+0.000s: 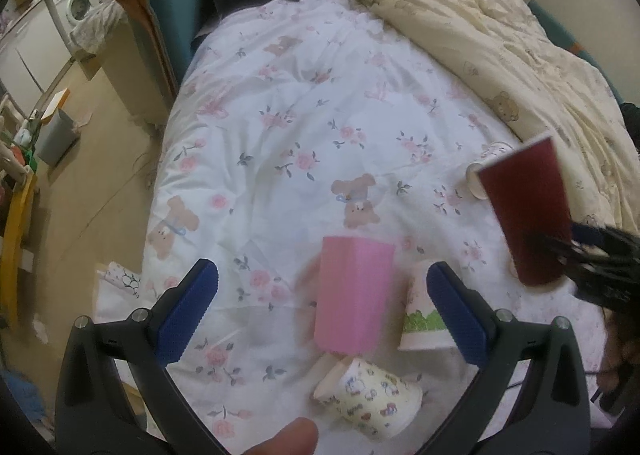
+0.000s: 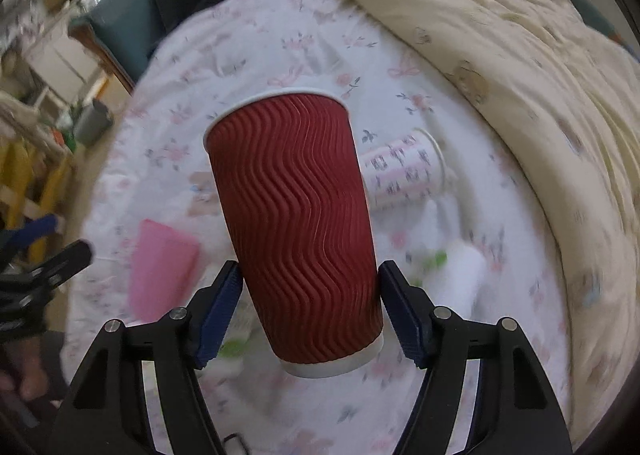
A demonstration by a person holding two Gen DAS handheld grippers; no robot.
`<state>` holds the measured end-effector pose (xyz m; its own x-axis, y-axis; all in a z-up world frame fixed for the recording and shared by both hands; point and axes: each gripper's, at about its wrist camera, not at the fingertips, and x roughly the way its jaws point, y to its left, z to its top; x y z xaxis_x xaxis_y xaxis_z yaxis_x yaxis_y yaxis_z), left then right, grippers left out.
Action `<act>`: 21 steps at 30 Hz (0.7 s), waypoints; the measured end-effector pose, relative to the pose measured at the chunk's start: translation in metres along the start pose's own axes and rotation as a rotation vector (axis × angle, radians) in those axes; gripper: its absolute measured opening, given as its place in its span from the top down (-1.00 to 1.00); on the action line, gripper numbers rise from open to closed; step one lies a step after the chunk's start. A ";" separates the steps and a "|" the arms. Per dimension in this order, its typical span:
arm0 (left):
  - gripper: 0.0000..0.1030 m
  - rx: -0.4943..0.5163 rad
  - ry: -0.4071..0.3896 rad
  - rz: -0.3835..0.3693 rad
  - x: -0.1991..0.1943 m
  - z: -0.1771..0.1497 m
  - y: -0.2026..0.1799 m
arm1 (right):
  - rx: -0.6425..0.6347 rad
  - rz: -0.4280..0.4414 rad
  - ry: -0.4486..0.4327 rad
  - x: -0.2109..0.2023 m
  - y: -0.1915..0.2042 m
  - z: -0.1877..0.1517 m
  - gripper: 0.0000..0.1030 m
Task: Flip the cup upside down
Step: 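Lift the red corrugated cup off the bed with the right gripper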
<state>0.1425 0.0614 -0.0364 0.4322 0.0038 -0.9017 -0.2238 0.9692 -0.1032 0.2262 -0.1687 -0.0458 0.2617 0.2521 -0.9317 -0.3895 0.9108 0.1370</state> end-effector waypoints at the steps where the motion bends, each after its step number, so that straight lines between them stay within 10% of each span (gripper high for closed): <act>1: -1.00 -0.009 0.001 -0.008 -0.005 -0.005 0.001 | 0.023 0.011 -0.009 -0.010 0.000 -0.008 -0.40; 14: -1.00 -0.045 0.016 -0.061 -0.049 -0.077 0.018 | 0.191 0.104 -0.053 -0.082 0.022 -0.116 -0.41; 21: -1.00 -0.018 -0.022 0.032 -0.064 -0.115 0.023 | 0.307 0.217 -0.007 -0.076 0.037 -0.175 -0.41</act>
<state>0.0090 0.0549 -0.0297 0.4433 0.0403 -0.8954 -0.2534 0.9639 -0.0820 0.0372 -0.2113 -0.0289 0.2089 0.4516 -0.8674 -0.1540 0.8911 0.4268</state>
